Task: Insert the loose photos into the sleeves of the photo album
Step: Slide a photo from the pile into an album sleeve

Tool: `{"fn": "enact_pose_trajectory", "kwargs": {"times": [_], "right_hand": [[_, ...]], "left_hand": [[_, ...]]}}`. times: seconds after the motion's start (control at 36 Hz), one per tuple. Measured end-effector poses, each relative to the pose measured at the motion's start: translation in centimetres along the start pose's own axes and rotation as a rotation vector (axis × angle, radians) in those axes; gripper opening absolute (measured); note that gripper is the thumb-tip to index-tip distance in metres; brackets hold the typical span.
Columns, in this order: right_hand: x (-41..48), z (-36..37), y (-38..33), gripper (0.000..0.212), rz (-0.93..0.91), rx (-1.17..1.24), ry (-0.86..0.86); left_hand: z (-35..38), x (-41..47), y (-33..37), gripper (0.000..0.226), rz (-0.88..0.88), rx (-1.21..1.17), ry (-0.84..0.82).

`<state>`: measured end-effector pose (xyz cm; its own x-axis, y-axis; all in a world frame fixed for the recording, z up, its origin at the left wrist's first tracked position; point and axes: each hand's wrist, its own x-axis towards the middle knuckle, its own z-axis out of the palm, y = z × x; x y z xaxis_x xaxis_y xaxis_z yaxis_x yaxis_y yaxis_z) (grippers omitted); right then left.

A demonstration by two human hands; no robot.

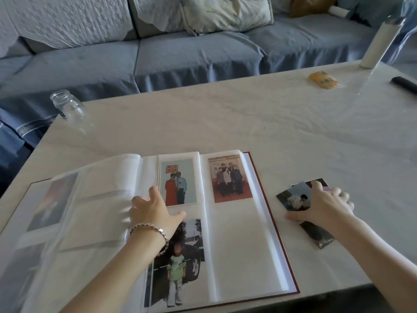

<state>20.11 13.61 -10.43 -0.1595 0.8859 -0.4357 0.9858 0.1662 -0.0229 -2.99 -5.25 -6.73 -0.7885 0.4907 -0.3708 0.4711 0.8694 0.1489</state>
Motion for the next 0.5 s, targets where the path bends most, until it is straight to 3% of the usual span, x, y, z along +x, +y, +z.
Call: {"fn": "enact_pose_trajectory", "kwargs": {"times": [0.14,0.22,0.31,0.36,0.47,0.5], "right_hand": [[0.1,-0.4,-0.3,0.101,0.045,0.048,-0.044],[0.0,-0.7,0.2,0.08,0.005,0.214,-0.021],[0.1,-0.7,1.0,0.035,-0.121,0.345,0.108],[0.1,-1.0,1.3,0.021,-0.186,0.447,0.206],[-1.6,-3.3,1.0,0.017,-0.305,0.654,0.393],[-2.3,-4.1,0.7,0.018,-0.347,0.69,0.459]], "left_hand": [[0.1,-0.6,0.9,0.083,0.0,-0.104,-0.019],[0.2,-0.1,0.7,0.083,0.001,-0.342,-0.025],[0.0,0.4,0.5,0.04,0.038,-0.649,-0.044],[-0.3,0.2,0.9,0.013,0.123,-0.778,-0.029],[-0.8,-1.2,3.3,0.014,0.349,-0.865,-0.103],[-0.8,-1.6,4.0,0.022,0.385,-0.889,-0.138]]}}
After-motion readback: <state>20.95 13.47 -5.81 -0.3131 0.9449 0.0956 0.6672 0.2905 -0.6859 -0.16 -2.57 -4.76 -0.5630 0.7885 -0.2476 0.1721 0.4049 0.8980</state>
